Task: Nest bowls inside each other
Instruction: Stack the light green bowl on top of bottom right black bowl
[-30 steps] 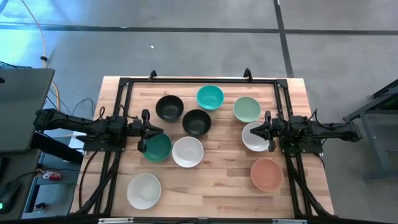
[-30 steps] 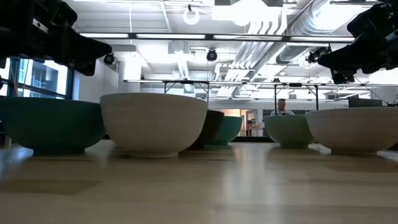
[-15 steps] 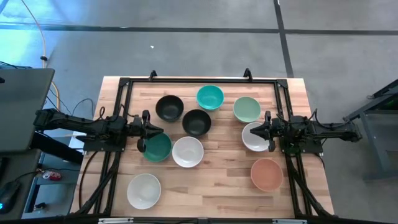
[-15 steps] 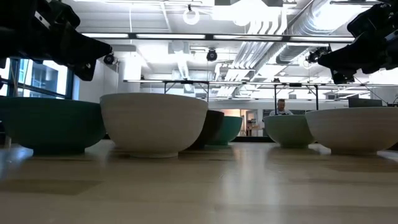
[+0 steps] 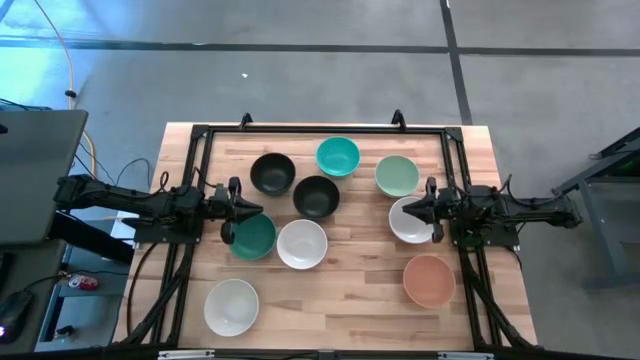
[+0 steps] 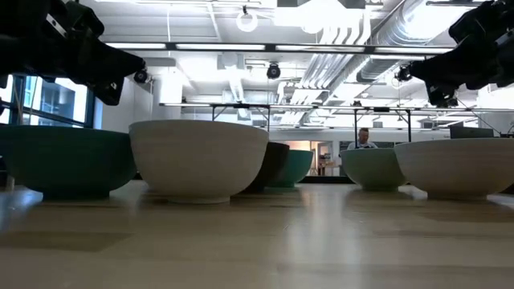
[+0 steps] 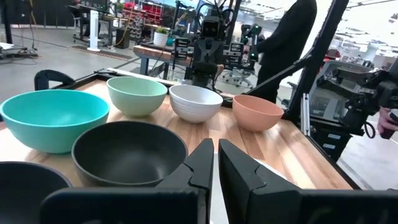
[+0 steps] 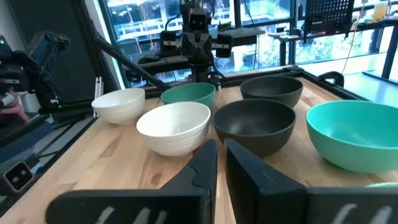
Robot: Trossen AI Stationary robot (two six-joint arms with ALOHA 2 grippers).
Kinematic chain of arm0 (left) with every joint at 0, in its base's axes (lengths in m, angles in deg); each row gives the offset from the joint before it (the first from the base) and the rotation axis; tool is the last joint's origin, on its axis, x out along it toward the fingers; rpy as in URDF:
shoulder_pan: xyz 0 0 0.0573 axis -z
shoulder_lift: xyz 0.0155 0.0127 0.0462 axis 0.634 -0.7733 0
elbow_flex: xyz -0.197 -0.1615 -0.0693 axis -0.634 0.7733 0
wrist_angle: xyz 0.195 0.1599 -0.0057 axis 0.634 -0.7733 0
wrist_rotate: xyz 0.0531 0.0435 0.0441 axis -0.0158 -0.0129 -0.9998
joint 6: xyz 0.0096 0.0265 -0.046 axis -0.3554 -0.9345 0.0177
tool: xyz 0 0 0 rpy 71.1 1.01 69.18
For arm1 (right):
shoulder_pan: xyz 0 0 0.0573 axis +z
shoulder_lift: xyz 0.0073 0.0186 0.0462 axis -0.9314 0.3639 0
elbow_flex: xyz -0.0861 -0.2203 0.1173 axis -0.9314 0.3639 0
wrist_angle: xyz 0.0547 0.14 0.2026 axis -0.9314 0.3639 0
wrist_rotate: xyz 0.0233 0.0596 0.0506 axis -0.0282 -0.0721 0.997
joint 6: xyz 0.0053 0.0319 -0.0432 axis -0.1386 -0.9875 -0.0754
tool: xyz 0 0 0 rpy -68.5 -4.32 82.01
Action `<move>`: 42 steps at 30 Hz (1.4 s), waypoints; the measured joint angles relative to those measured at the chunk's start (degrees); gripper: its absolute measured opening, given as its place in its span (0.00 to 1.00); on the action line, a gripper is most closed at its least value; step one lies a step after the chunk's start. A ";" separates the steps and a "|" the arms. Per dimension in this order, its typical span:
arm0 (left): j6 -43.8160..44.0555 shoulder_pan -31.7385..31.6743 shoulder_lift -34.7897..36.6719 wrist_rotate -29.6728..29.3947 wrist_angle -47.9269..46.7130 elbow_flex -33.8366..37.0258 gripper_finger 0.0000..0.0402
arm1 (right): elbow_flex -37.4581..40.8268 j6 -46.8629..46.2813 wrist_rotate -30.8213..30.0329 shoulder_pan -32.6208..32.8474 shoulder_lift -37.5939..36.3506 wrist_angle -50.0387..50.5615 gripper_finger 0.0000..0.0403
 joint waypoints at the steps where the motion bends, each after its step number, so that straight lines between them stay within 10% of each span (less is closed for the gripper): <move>1: 0.00 0.00 0.00 -0.33 0.00 0.00 0.04 | 0.02 0.00 -1.38 0.00 0.00 -0.29 0.06; 11: 0.17 0.00 0.00 -1.44 0.02 0.00 0.04 | 0.02 1.51 -11.13 -0.02 0.00 -1.73 0.06; 42: -9.06 0.00 0.00 -1.50 10.74 0.00 0.04 | 0.02 -4.51 -3.75 0.02 0.00 -16.47 0.06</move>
